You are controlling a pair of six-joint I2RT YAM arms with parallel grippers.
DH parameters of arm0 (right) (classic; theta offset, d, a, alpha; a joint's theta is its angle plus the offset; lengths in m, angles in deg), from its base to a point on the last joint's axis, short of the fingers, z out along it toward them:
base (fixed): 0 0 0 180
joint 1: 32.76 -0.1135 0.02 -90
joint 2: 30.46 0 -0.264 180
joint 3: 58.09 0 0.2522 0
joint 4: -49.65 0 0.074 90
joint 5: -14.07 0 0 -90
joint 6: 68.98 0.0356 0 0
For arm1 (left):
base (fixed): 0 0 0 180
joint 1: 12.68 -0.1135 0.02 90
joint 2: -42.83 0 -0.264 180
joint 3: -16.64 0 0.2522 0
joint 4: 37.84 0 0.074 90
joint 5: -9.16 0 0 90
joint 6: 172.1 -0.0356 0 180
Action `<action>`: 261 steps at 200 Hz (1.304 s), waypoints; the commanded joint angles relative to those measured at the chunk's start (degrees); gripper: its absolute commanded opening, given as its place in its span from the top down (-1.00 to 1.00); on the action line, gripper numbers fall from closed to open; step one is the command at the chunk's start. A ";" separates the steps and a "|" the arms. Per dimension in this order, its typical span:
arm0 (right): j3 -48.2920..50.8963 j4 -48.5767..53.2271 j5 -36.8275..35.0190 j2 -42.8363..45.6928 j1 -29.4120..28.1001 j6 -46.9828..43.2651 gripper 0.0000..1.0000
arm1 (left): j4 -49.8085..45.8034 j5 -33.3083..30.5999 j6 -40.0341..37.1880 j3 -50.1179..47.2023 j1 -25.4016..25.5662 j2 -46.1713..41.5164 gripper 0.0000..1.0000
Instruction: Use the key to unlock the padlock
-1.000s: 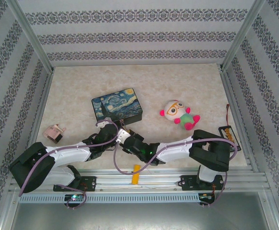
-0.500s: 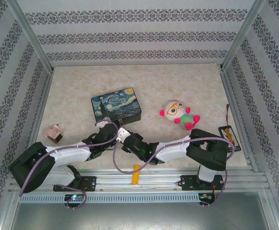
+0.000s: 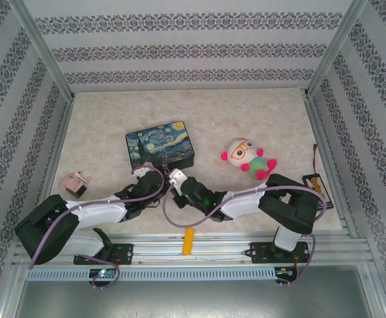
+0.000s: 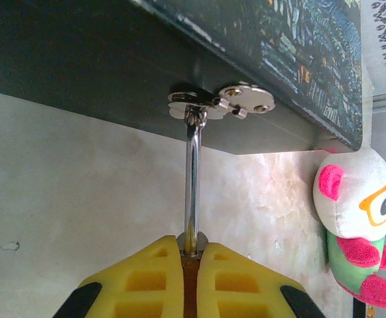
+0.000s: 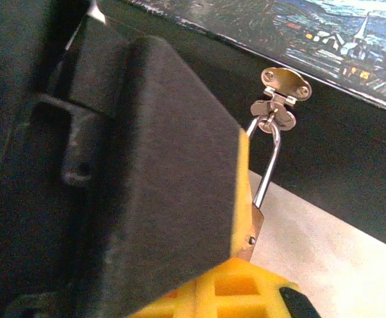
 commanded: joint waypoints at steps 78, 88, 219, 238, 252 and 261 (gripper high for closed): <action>4.65 -9.18 21.74 -0.08 15.15 21.46 1.00 | 2.22 6.12 0.41 0.77 0.61 -0.22 0.94; 4.55 -9.17 23.33 -0.70 16.01 23.08 1.00 | 2.26 6.17 0.41 0.77 0.59 -0.16 0.93; 9.92 -2.75 10.74 9.30 8.26 14.52 0.60 | 1.34 5.38 0.94 1.00 0.57 -0.80 0.90; 9.02 -0.36 9.23 9.51 6.50 12.77 0.49 | 1.22 5.12 1.16 0.99 0.57 -0.99 0.90; 7.89 1.07 8.90 8.91 5.61 11.80 0.43 | 1.26 4.94 1.28 0.94 0.57 -1.06 0.90; 7.21 1.71 8.79 8.43 5.15 11.38 0.42 | 1.22 4.94 1.36 0.94 0.57 -1.00 0.90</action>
